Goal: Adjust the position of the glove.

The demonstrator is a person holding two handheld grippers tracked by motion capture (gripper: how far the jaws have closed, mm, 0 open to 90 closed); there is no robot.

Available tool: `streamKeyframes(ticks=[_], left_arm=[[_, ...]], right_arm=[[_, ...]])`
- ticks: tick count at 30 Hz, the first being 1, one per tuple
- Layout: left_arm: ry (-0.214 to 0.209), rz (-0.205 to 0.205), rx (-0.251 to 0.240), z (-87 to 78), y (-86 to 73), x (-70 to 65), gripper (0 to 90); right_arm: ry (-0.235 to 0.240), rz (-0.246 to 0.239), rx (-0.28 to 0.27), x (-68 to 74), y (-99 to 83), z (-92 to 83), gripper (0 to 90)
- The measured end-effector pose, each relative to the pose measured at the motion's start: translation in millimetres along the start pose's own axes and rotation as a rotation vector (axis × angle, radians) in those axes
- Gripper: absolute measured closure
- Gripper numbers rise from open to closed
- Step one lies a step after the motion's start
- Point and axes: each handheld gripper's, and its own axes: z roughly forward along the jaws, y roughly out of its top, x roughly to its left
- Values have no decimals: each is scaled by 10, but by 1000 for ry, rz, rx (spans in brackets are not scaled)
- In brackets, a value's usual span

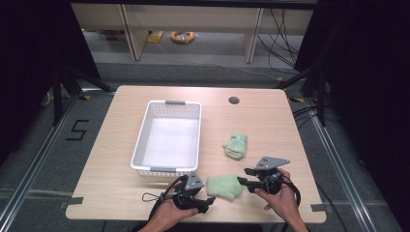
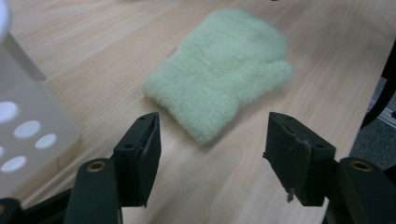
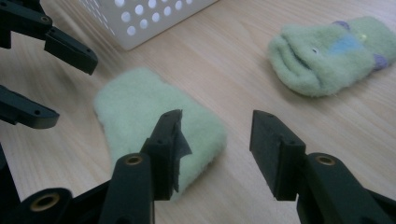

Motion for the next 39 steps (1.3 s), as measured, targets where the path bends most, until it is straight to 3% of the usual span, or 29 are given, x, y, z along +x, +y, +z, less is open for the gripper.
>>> streamKeyframes(ticks=[2, 10, 17, 20, 21, 23, 24, 26, 27, 31, 37, 39], left_arm=[[3, 13, 1, 39, 23, 15, 395], [17, 26, 36, 141, 83, 71, 485], [21, 23, 60, 205, 97, 70, 511], [21, 22, 65, 224, 111, 72, 541], [21, 22, 65, 224, 111, 72, 554], [26, 22, 66, 226, 113, 70, 586], [28, 8, 62, 246, 96, 73, 610], [20, 18, 61, 240, 94, 70, 642], [23, 24, 59, 240, 93, 67, 702], [20, 6, 35, 220, 103, 57, 803], [-12, 4, 39, 166, 129, 82, 836], [-18, -8, 31, 135, 135, 54, 838]], right_arm=[[10, 17, 6, -9, 19, 47, 569], [24, 0, 58, -46, 80, 183, 633], [19, -17, 57, -64, 91, 292, 652], [33, 20, 110, -72, 65, 327, 667], [39, 10, 93, -81, 50, 351, 675], [43, 14, 97, -85, 41, 355, 685], [58, 40, 124, -71, 31, 353, 709], [59, 12, 113, -99, 20, 366, 725], [69, 29, 99, -88, 7, 372, 755], [69, 20, 93, -92, -5, 363, 819], [73, 16, 71, -68, 9, 300, 853], [80, 20, 85, -39, 37, 194, 853]])
